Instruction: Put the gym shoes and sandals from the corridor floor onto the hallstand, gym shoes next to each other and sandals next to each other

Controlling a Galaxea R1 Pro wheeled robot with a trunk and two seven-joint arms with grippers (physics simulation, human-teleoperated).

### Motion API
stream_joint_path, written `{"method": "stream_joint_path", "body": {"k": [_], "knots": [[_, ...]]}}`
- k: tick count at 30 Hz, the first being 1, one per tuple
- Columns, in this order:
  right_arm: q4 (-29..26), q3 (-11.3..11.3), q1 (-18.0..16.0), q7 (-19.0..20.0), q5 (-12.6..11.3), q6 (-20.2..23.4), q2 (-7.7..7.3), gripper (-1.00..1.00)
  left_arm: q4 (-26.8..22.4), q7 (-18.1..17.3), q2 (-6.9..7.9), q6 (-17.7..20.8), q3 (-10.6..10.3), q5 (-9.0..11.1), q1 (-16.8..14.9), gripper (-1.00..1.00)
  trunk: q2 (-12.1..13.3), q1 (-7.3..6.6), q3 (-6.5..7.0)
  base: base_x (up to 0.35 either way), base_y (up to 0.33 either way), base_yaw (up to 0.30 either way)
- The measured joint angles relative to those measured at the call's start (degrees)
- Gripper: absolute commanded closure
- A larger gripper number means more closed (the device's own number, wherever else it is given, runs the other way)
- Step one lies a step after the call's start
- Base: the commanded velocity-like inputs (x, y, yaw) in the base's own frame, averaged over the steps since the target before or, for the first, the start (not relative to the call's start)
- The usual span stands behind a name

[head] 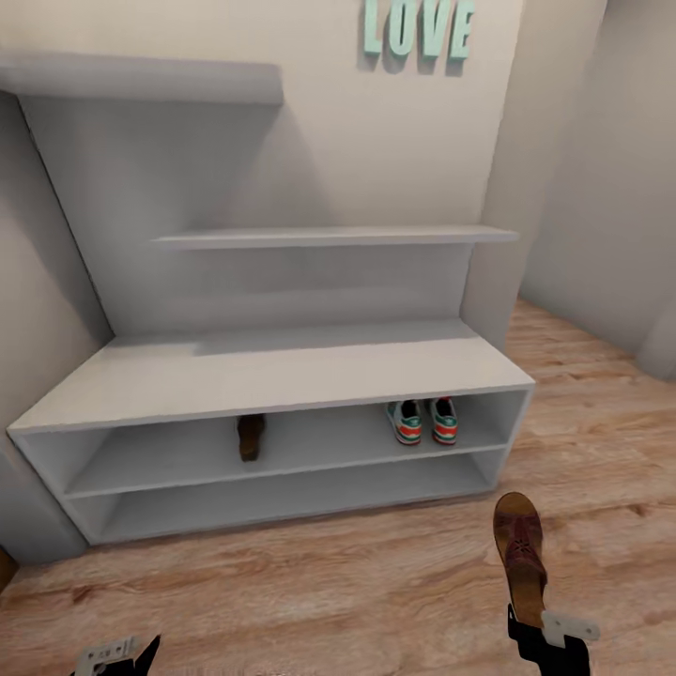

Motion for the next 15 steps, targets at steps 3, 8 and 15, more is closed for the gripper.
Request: {"method": "stream_joint_path", "body": {"k": [3, 8, 15], "knots": [[0.0, 0.0, 0.0, 0.0, 0.01, 0.0, 0.0, 1.0, 0.0, 0.0, 0.03, 0.03, 0.03, 0.0, 0.0, -1.0, 0.0, 0.01, 0.0, -0.103, 0.3, 0.272], [0.0, 0.0, 0.0, 0.0, 0.0, 0.0, 0.0, 1.0, 0.0, 0.0, 0.06, 0.04, 0.04, 0.06, 0.0, -1.0, 0.0, 0.01, 0.03, -0.135, 0.297, 0.274], [0.0, 0.0, 0.0, 0.0, 0.0, 0.0, 0.0, 1.0, 0.0, 0.01, 0.08, 0.04, 0.06, 0.34, -0.03, -1.0, 0.0, 0.0, 0.16, -0.095, 0.297, 0.245]]}}
